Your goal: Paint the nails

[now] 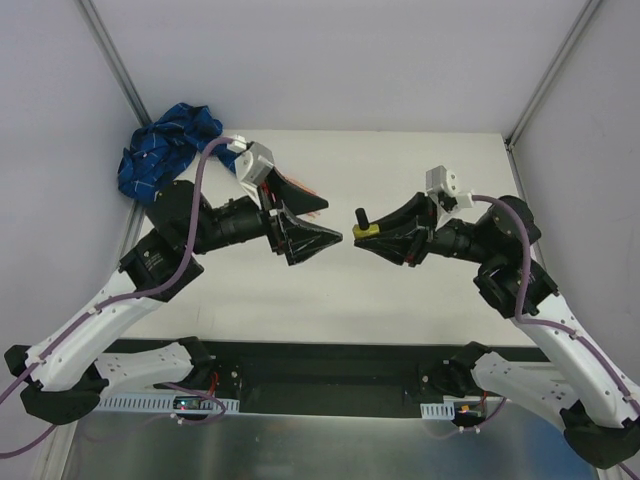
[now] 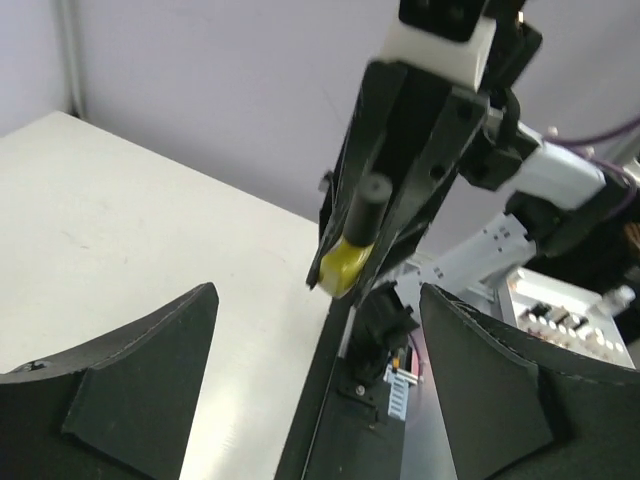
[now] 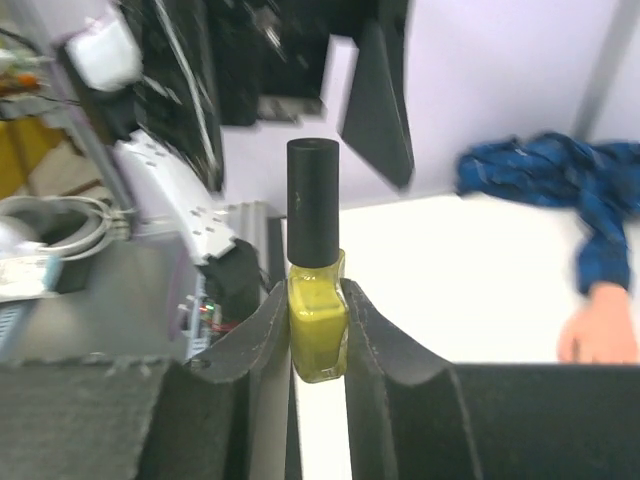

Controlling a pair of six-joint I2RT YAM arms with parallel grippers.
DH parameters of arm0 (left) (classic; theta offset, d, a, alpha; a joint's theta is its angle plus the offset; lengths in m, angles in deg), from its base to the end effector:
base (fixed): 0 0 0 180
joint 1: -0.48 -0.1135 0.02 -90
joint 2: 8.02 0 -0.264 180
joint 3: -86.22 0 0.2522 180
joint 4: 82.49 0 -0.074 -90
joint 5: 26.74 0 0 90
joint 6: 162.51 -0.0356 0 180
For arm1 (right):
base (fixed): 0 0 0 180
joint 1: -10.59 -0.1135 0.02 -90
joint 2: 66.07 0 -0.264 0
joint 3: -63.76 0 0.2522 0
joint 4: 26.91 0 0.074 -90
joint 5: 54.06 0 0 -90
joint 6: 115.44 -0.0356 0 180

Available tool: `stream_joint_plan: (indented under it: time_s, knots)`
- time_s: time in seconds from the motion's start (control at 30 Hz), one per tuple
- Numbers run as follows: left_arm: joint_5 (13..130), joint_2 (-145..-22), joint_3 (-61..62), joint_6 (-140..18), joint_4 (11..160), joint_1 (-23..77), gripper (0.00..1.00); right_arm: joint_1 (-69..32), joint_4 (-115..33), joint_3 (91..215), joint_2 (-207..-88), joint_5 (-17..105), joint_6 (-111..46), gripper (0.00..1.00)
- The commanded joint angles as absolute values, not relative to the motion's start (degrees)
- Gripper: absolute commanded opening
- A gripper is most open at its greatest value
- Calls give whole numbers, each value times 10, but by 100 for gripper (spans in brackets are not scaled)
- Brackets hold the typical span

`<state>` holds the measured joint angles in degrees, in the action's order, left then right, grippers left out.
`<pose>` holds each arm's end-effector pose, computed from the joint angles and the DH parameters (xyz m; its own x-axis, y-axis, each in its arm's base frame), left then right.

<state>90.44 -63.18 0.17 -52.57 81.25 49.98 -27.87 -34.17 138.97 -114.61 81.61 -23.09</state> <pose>0.1096 -0.1534 0.4863 -0.1744 -0.2630 -0.9489 0.9617 0.1617 -0.2215 0.1124 0.1218 0.4574 0.2995 0.2013 -0.9326 -0.9514 0.1359 -0.2762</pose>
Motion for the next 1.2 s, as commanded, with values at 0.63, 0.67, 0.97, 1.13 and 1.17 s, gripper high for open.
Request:
stream_joint_plan:
  time_s: [0.63,0.67,0.97,1.13,1.17]
  knots:
    - [736,-743,-100,-501,834,539,65,-390,-466,1456,-1163,477,-83,0]
    - [742,-746,-98,-501,835,539,63,-391,-465,1456,-1163,475,-83,0]
    - [834,-757,-77,-487,862,539,21,-397,-446,1470,-1165,484,-104,0]
    - [1052,-758,-56,-511,904,534,0,-392,-409,1465,-1153,649,-128,0]
    - [1114,-758,-52,-516,918,530,0,-382,-384,1468,-1157,704,-157,0]
